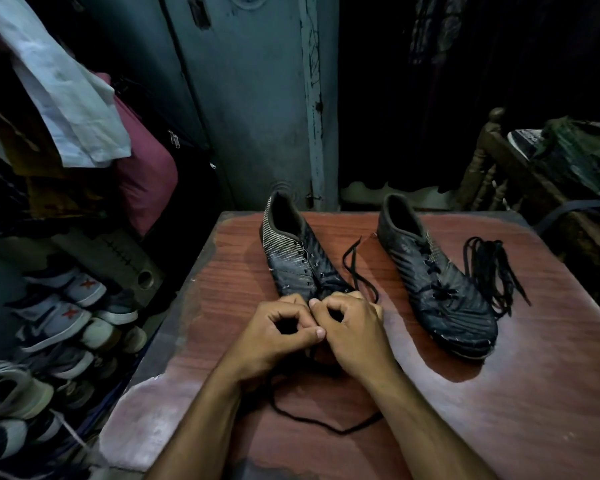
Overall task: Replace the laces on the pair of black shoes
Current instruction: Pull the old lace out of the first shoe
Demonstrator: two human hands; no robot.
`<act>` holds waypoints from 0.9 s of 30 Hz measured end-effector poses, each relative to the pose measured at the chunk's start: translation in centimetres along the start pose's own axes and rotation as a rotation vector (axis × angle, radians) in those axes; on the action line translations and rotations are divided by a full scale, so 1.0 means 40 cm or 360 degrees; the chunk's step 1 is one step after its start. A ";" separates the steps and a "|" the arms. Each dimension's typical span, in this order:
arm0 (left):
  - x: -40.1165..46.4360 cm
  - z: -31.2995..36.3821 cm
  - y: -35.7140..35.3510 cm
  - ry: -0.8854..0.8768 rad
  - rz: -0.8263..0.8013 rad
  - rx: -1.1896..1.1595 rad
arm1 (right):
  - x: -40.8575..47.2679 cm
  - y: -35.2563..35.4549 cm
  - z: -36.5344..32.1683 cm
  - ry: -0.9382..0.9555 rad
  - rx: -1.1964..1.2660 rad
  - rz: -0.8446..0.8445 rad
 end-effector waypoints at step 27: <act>0.002 -0.001 0.013 -0.0041 0.0067 -0.0086 | 0.007 0.000 0.014 -0.0039 0.0186 -0.0047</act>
Point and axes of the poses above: each hand's wrist, its own x-axis towards the middle knuckle, its own y-axis out of the back of the hand, z = x × y, the point moved 6 cm from there along x, towards the middle knuckle, and after that the axes turned 7 degrees about z, right-handed, at the moved point
